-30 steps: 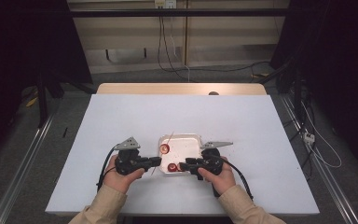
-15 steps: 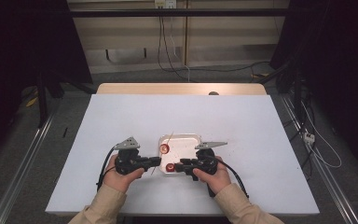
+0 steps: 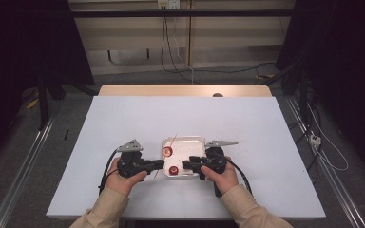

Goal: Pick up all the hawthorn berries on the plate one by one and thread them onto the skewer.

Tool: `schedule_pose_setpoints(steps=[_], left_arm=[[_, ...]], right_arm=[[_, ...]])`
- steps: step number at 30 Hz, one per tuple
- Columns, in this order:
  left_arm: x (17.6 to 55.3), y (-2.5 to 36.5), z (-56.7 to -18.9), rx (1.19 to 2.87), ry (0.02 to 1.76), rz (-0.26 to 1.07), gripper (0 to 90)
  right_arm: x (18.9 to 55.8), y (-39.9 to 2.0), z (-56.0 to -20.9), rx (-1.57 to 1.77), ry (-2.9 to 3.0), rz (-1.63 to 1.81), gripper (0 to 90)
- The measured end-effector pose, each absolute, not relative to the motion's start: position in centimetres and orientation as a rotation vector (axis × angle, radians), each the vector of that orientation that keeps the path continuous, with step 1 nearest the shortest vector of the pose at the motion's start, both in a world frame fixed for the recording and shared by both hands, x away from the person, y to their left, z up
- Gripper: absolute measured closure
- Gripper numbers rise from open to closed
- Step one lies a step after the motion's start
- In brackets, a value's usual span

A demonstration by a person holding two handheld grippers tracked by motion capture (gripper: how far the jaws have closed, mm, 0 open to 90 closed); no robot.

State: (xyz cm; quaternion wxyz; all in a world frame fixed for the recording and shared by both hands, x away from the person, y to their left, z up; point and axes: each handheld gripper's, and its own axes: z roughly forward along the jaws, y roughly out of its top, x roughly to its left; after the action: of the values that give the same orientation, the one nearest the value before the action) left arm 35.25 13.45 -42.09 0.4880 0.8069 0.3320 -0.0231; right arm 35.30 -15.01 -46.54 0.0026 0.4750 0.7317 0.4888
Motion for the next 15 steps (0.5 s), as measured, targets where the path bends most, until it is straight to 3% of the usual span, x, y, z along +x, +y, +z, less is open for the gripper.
schedule_pose_setpoints(steps=[3, 8, 15], left_arm=[[35.2, 13.5, -42.1, 1.964, 0.807, -0.055, 89.2], [35.3, 13.5, -42.1, 1.967, 0.810, -0.057, 89.1], [35.3, 13.5, -42.1, 1.972, 0.810, -0.056, 89.1]], right_arm=[[35.8, -15.7, -46.6, 1.498, 2.253, 1.515, 57.2], [35.4, -15.2, -46.9, 1.450, 2.322, 1.486, 55.0], [35.0, -14.6, -47.0, 1.410, 2.366, 1.520, 61.5]])
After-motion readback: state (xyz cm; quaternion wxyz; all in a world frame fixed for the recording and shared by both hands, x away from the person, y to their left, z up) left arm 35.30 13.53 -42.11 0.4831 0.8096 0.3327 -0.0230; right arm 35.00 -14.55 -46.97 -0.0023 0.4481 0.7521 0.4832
